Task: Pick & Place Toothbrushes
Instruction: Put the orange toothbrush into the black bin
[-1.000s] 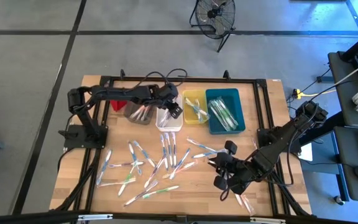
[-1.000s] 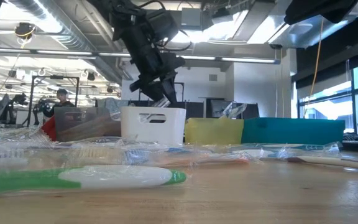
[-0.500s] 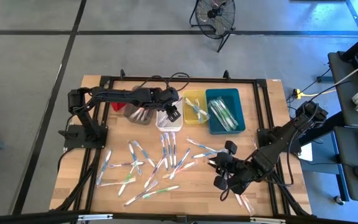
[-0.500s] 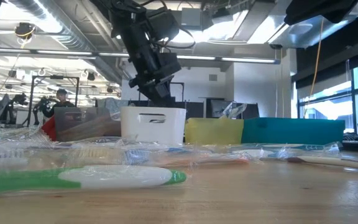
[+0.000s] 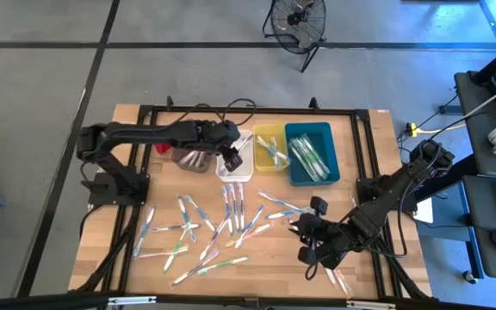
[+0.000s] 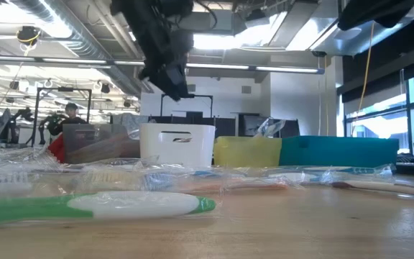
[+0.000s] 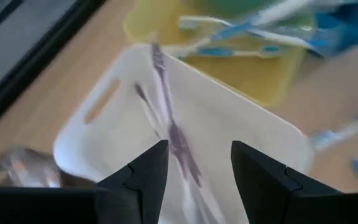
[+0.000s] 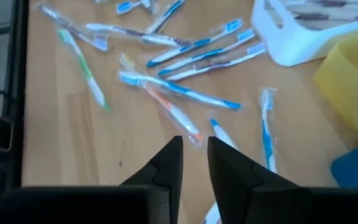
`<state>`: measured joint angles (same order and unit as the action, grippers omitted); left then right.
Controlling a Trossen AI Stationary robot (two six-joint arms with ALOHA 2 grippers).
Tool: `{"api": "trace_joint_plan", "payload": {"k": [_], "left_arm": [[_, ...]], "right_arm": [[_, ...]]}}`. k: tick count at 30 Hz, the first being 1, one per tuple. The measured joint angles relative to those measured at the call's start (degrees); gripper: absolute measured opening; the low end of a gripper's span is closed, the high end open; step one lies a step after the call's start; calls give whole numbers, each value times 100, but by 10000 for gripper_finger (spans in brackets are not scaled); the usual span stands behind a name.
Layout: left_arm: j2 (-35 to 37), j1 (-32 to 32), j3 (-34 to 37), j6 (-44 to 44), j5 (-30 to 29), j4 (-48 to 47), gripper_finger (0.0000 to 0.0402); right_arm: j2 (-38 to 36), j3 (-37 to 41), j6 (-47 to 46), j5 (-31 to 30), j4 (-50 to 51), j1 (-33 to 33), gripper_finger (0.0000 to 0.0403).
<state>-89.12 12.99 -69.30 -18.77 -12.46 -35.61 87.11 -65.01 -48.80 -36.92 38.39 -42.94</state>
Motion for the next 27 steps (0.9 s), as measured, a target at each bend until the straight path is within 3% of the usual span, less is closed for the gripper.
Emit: {"api": "trace_joint_plan", "payload": {"k": [5,12,18,27], "left_arm": [[397,-494,0,-507,10,-689,171],[601,-1505,2,-1194,-63,-1055,171],[514,-2566,4,-1632,-775,-964,171],[472,-3876,184,-2146,-2025,-749,171]], "right_arm": [[0,0,0,396,57,0,99],[0,0,-24,1481,187,-2,123],[0,0,-286,1990,515,0,130],[0,0,-1663,2601,1697,-2,115]]}}
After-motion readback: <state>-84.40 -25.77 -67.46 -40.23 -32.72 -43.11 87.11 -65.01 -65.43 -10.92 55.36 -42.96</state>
